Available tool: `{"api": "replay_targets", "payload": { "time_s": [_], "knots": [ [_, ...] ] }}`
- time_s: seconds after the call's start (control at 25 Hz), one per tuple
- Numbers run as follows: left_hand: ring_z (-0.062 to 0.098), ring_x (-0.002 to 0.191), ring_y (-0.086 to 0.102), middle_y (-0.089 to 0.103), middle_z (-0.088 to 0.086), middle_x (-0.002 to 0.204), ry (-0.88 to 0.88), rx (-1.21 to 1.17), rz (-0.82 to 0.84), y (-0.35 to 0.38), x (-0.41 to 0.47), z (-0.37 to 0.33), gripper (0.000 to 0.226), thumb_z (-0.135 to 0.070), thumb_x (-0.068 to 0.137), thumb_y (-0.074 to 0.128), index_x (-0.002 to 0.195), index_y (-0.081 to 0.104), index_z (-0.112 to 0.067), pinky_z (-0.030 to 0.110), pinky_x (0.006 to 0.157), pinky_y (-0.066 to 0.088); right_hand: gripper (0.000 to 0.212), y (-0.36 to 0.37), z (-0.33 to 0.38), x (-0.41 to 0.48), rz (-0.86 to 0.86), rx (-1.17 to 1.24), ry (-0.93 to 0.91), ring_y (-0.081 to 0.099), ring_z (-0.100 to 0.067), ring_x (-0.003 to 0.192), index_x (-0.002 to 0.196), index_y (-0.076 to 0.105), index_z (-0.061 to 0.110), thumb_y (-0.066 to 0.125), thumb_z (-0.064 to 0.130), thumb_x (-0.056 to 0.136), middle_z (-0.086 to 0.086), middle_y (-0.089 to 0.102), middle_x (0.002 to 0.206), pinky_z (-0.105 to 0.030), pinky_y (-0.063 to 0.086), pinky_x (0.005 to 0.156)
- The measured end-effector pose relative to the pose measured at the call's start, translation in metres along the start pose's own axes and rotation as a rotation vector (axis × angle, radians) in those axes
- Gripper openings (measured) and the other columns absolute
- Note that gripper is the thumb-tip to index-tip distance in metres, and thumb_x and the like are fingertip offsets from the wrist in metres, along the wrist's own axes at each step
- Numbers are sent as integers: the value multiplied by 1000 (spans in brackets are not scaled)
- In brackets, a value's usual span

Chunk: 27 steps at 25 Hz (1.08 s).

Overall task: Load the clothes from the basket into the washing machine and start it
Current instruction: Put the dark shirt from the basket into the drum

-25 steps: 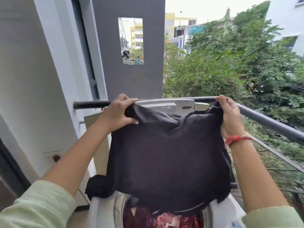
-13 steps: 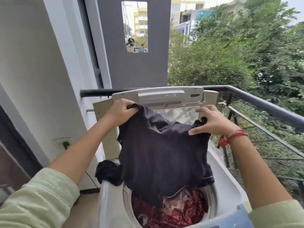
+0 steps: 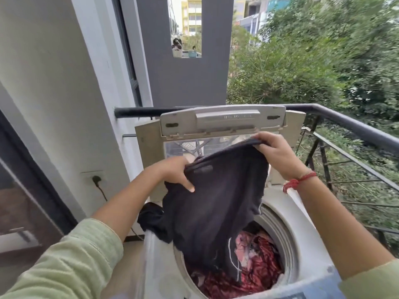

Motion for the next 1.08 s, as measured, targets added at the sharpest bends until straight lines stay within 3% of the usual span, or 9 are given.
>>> {"api": "replay_targets", "payload": {
  "time_s": [0.16,0.32,0.44,0.52,0.56,0.64,0.72,0.92,1.08],
  "knots": [
    [21,90,65,69,1,91,-49,-589,-16,104,10,27,23,-10,75,66,87,61,-29,42,88,50,21,-38,20,6,-327,426,-37,53,-3,70,74,65,24,52,11,85,13,63,68,-18,43,67],
    [24,101,60,62,-2,100,-48,-920,-552,99,21,23,17,-5,94,49,104,52,-19,38,88,47,31,-70,5,-1,-454,-269,-27,46,-12,64,72,58,12,50,39,87,-1,54,64,-33,33,57],
    [19,93,55,54,-1,99,147,-751,-873,25,18,3,23,-3,92,50,111,40,-10,35,88,44,37,-70,-25,-17,144,-266,384,63,-18,74,82,67,10,60,45,87,-4,69,79,-32,48,68],
    [24,85,61,59,-5,92,264,-561,-803,-18,10,-11,50,-16,82,66,119,33,-18,40,83,47,30,-73,-45,-30,582,-419,553,69,-16,80,87,70,17,80,40,70,1,73,85,-30,55,75],
    [25,86,63,64,-3,93,255,-398,-672,-33,8,-13,69,-27,73,75,125,30,-24,39,83,48,29,-79,-57,-31,635,-591,541,69,-17,81,84,69,19,85,33,64,2,72,81,-30,54,74],
    [24,109,58,61,3,121,106,-42,-283,-55,4,-13,99,-41,58,85,137,26,-30,39,94,45,20,-96,-74,-24,359,-832,484,66,-25,85,76,68,20,84,24,65,-3,68,77,-31,50,72],
    [22,118,51,53,0,132,-48,207,-17,-65,1,-19,96,-46,56,85,137,37,-24,36,94,45,10,-106,-85,-20,-2,-828,507,64,-32,94,87,71,19,73,20,77,-14,69,90,-34,47,77],
    [21,104,57,62,-5,107,36,372,-170,-16,18,-42,34,-37,76,70,107,64,-25,30,70,43,41,-80,-123,-19,-95,-357,598,57,-40,111,115,64,4,40,-9,84,-21,64,107,-33,44,83],
    [32,101,60,67,6,107,-86,80,-462,-7,41,-38,25,-15,79,57,102,63,-24,31,67,40,54,-85,-107,-8,-526,391,432,66,-27,89,96,69,12,27,-14,74,-3,73,82,-27,53,74]
  ]
}}
Point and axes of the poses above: each hand's wrist, its own x-axis towards the middle knuckle, its own y-axis out of the palm, z = x × y, the point moved 1 cm from there along x, towards the middle knuckle
